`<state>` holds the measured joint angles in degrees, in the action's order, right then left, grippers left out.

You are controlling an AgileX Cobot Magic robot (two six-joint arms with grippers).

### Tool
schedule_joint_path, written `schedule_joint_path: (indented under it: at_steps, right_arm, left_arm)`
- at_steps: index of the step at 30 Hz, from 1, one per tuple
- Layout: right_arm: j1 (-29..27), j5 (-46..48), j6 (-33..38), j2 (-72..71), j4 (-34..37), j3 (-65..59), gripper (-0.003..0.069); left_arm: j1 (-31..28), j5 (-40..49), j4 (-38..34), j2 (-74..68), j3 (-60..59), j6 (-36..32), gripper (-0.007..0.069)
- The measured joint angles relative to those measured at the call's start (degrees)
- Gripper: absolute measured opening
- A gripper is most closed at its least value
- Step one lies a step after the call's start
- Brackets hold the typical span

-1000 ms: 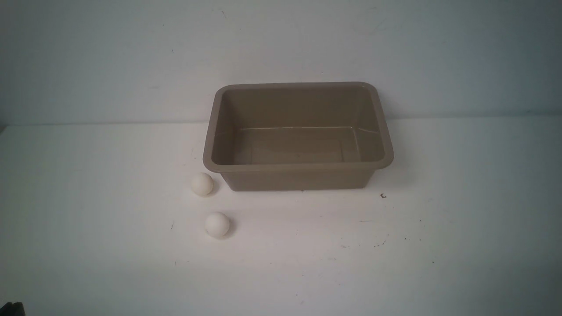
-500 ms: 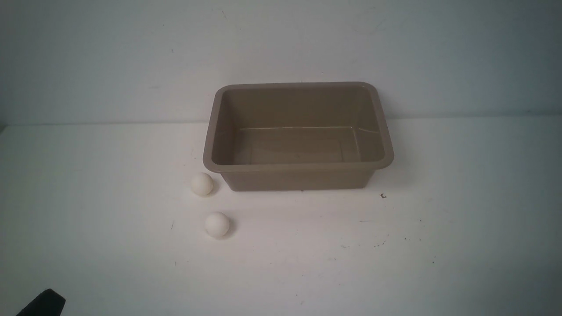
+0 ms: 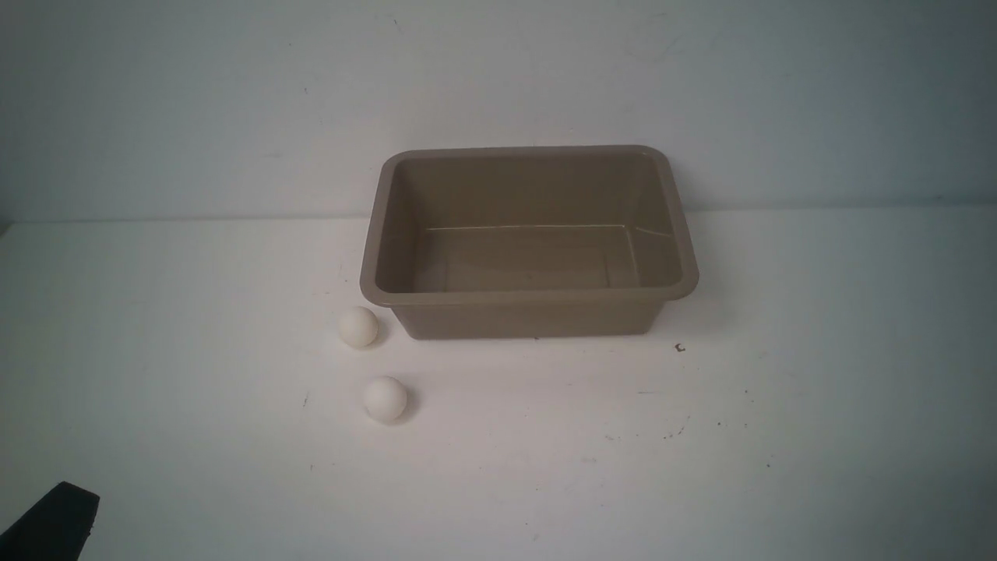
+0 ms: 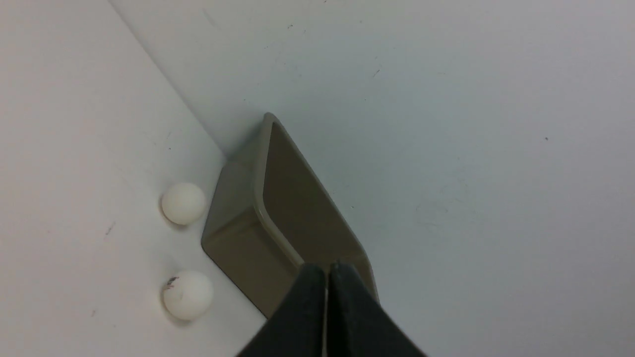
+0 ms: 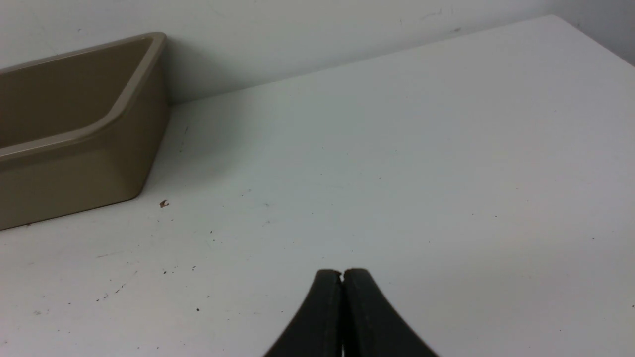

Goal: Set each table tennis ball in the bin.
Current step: Use the left arm to clamp the table tennis ball closest to it

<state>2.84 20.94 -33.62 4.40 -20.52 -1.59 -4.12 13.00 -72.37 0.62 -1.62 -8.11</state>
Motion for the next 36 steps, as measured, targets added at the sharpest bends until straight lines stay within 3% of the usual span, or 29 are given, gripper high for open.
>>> schedule_joint_path:
  at_steps: [2,7,8,11,15,18,23,32,36]
  right_arm:
    - [0.00,0.00,0.00,0.00,0.00,0.00,-0.0015]
    - [0.00,0.00,0.00,0.00,0.00,0.00,-0.0015]
    - [0.00,0.00,0.00,0.00,0.00,0.00,-0.0015]
    - [0.00,0.00,0.00,0.00,0.00,0.00,-0.0015]
    - [0.00,0.00,0.00,0.00,0.00,0.00,-0.0015]
    - [0.00,0.01,0.00,0.00,0.00,0.00,-0.0015]
    - [0.00,0.01,0.00,0.00,0.00,0.00,-0.0015]
    - [0.00,0.01,0.00,0.00,0.00,0.00,-0.0015]
    - [0.00,0.01,0.00,0.00,0.00,0.00,-0.0015]
  left_arm:
    - [0.00,0.08,-0.17,0.00,0.06,-1.99,-0.0004]
    - [0.00,0.38,-0.17,0.00,7.12,-16.18,-0.0004]
    - [0.00,0.38,-0.17,0.00,7.12,-16.18,-0.0004]
    - [0.00,0.88,-0.17,0.00,15.42,-31.25,-0.0004]
    - [0.00,6.61,-0.24,-2.56,21.14,-42.50,-0.0004]
    - [0.00,13.05,1.58,-10.03,24.52,-44.30,-0.0004]
    - [0.00,23.54,11.70,-32.71,31.18,-44.19,-0.0004]
    - [0.07,34.08,24.72,-69.99,47.00,-37.92,0.0011]
    - [0.11,37.37,26.55,-81.83,52.55,-36.98,0.0045]
